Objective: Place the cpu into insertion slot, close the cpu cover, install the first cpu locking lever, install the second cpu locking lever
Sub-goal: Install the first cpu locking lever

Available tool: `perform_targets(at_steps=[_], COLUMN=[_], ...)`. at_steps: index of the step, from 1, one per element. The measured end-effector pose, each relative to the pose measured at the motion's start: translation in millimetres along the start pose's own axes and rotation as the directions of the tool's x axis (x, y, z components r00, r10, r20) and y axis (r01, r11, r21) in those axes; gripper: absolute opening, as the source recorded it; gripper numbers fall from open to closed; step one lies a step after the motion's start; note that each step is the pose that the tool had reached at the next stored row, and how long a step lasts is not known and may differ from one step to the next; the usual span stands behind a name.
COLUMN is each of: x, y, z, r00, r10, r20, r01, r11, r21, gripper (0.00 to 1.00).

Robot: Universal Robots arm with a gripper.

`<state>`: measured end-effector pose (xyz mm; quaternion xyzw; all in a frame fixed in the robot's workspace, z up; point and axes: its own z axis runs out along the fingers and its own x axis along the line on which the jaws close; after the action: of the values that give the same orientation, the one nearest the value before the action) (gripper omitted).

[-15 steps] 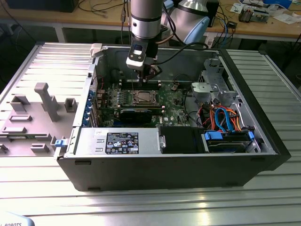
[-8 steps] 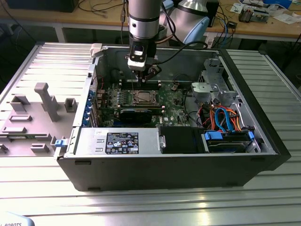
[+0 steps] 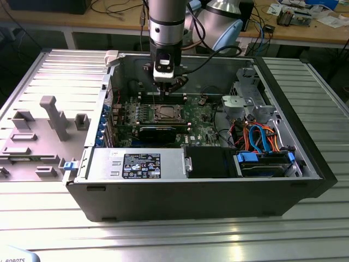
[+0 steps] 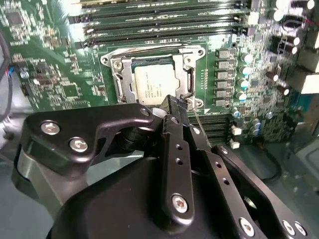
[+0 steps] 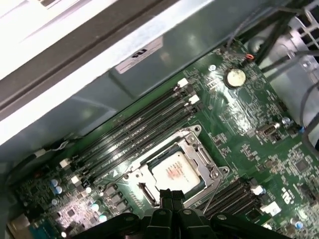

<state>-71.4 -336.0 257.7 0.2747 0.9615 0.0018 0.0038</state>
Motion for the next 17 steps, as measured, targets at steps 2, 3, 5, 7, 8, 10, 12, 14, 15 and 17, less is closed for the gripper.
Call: perform_targets(at_steps=[2,3,5,7,8,10,12,14,15,17], x=[0.0,0.0,0.0,0.0,1.2,3.8,8.6,11.1,11.9,12.0], y=[0.0,0.0,0.0,0.0,-0.9,-2.5,-5.5,-7.1,-7.5,-7.6], z=[0.1,0.2,0.6,0.7,0.7,0.6,0.6,0.7,0.8,0.9], r00=[0.9993,0.9984,0.9856,0.9783,0.976,0.9746,0.9733,0.9721,0.9703,0.9624], r10=[-0.038,-0.057,-0.169,-0.207,-0.218,-0.224,-0.229,-0.234,-0.242,-0.272], r20=[-0.0002,-0.0003,0.0003,0.0012,0.0016,0.0016,0.0016,0.0015,0.0017,0.0015], r01=[0.038,0.057,0.169,0.207,0.218,0.224,0.229,0.234,0.242,0.272], r11=[0.9993,0.9984,0.9856,0.9782,0.976,0.9746,0.9733,0.9721,0.9703,0.9624], r21=[-0.0003,-0.0004,-0.0017,-0.0026,-0.0029,-0.0026,-0.0027,-0.0029,-0.0031,-0.003], gripper=[0.11,0.11,0.11,0.11,0.11,0.11,0.11,0.11,0.11,0.11])
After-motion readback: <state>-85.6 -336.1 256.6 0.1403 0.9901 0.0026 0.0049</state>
